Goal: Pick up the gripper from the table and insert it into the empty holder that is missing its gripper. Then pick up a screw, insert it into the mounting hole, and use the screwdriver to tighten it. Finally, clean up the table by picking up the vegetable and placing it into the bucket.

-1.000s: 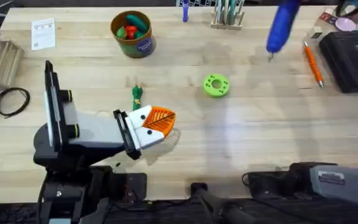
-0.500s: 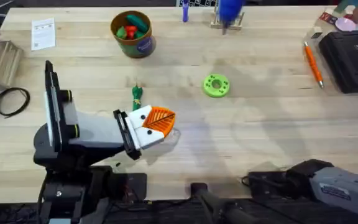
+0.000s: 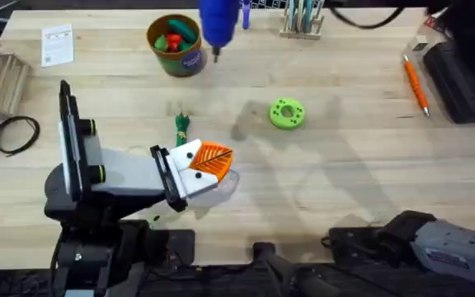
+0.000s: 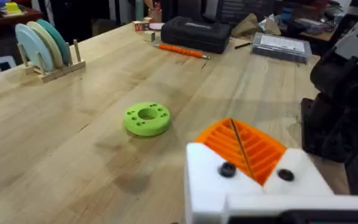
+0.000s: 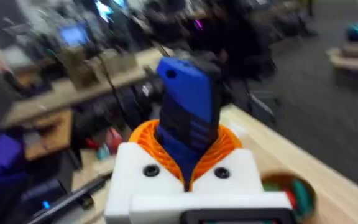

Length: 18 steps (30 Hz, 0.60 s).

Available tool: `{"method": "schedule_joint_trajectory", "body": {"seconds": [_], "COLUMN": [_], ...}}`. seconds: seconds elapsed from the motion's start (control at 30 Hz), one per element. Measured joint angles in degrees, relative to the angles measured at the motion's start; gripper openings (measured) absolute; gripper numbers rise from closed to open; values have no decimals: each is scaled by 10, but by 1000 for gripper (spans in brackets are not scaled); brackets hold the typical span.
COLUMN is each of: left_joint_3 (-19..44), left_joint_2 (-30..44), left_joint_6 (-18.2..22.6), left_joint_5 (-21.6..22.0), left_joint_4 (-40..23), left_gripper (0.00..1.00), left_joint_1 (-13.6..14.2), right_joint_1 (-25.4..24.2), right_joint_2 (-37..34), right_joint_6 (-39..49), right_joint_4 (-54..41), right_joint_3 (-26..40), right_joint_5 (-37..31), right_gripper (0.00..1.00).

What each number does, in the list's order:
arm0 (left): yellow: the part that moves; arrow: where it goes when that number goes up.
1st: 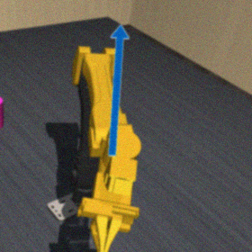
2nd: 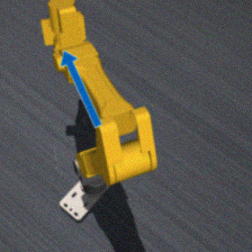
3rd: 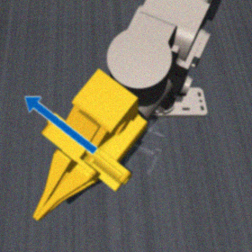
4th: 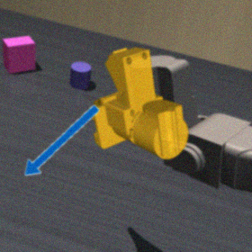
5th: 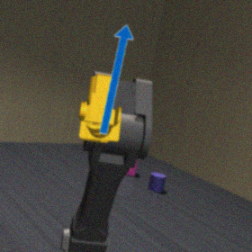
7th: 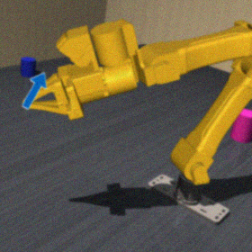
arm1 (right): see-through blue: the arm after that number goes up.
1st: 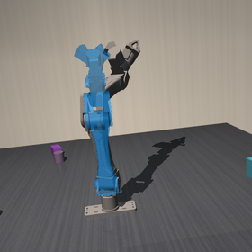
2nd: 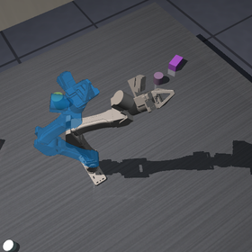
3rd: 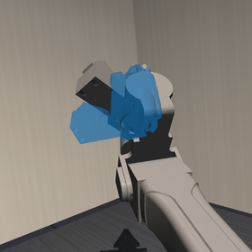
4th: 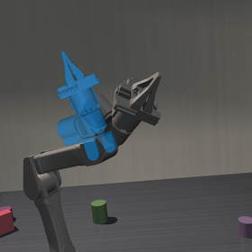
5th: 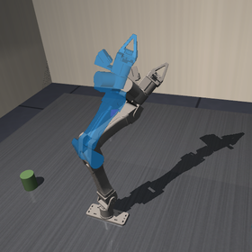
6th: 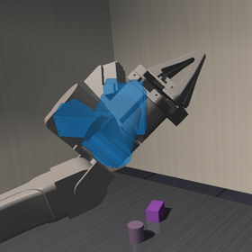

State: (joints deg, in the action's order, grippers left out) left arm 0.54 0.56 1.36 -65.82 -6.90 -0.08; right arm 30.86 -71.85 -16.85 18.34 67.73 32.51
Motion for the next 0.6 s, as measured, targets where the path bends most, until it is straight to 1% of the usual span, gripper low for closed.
{"method": "schedule_joint_trajectory", "body": {"seconds": [0.13, 0.2, 0.27, 0.33, 0.43, 0.6], "left_joint_3": [0, 0, 0, 0, 0, 0], "left_joint_2": [0, 0, 0, 0, 0, 0], "left_joint_6": [0, 0, 0, 0, 0, 0], "left_joint_5": [0, 0, 0, 0, 0, 0], "left_joint_4": [0, 0, 0, 0, 0, 0], "left_gripper": [4, 4, 4, 4, 4, 4], "left_joint_1": [0, 0, 0, 0, 0, 0], "right_joint_1": [-9, -12, -13, -13, -10, 17], "right_joint_2": [0, 0, 0, 0, 0, -2], "right_joint_6": [-69, -103, -125, -141, -145, -92], "right_joint_4": [192, 272, 321, 349, 361, 370], "right_joint_3": [-86, -129, -163, -191, -209, -209], "right_joint_5": [41, 53, 63, 73, 98, 162], "right_gripper": [22, 22, 22, 22, 22, 22]}}
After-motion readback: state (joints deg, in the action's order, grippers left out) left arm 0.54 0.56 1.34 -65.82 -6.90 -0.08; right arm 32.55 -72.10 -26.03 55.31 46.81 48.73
